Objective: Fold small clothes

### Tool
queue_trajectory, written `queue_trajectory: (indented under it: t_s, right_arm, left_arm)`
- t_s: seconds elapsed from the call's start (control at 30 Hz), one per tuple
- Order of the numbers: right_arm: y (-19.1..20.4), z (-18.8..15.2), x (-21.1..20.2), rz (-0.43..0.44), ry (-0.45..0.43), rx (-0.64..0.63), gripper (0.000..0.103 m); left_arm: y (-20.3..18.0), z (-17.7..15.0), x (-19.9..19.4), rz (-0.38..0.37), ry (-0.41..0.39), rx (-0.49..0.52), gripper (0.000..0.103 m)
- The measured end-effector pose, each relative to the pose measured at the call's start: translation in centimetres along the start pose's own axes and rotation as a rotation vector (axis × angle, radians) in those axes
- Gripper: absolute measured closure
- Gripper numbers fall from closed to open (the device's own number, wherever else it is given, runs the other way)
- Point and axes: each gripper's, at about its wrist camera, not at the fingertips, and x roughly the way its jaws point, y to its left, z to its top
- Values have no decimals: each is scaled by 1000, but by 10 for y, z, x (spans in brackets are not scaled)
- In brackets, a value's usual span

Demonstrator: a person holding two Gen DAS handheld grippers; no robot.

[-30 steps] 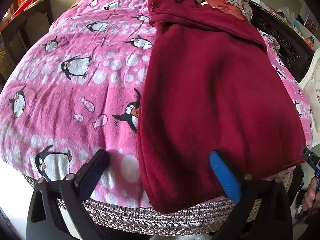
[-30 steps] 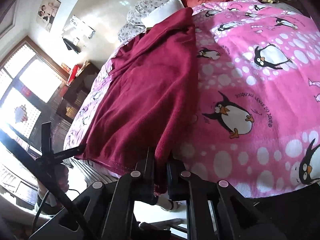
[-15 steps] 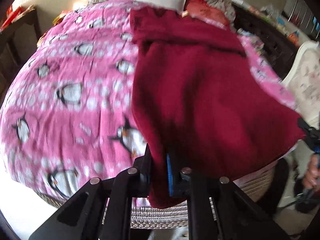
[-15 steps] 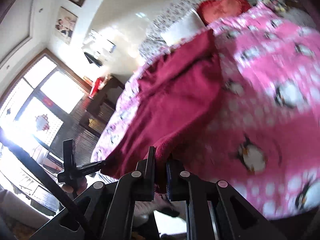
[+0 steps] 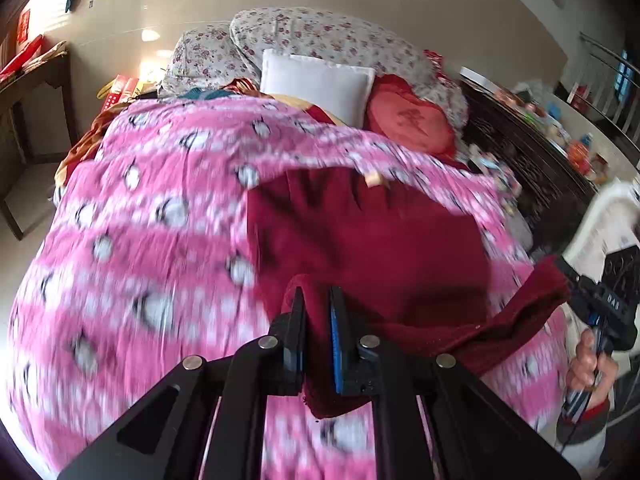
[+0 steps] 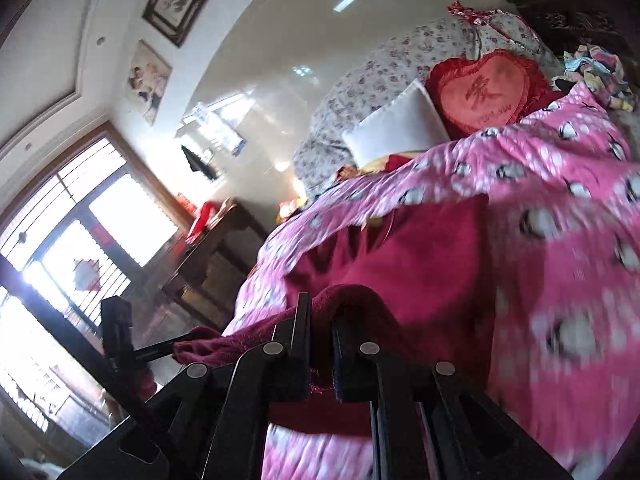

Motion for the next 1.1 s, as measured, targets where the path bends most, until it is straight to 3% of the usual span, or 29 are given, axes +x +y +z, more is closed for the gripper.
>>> queue_trajectory:
  t_s: [0.13,0.3,0.4,0.47,0.5,0.57,0.6,0.67,0.7,0.73,0.83,0.9,1.1]
  right_arm:
    - [-32,43,51,-67,5,26,94]
    - [-84,83,113,-162,23,99,94]
    - [-111,93,139,-220,15,136,93]
    - [-118,93,144,-226,23,156,86]
    - [-116,92,139,-218,11,151,75]
    - [-108,90,125,-209,-21,128,47]
    - [-101,89,114,-238,-53,111,26]
    - [-85,90,90,-267,-116,60,25]
    - [-74,89,82,-261,-103,15,33]
    - [-67,87,82,-260,-81,-17,41]
    - [-37,71,103,-318,23,-183,47]
    - [-33,61,131,-318,97,-218,49]
    - [-70,59,200,-573,183,-258,54]
  left_arm:
    - [0,55,65,63,23,-17,93]
    - [13,89,147,132,88,-78,94]
    - [25,100,179,102,129,-124,92]
    - [32,107,179,97,111,-147,88]
    - [33,109,173,115,85,-147,81]
    - [39,112,157,135,34,-160,50]
    - [42,113,146,134,6,-168,47]
    - [42,111,130,136,-11,-152,47]
    - [40,109,124,144,-8,-131,47]
    - [36,105,119,155,-9,-105,47]
    - [21,85,114,148,-9,-41,38]
    - [12,75,125,155,14,-22,37]
    - [8,54,188,341,114,50,37]
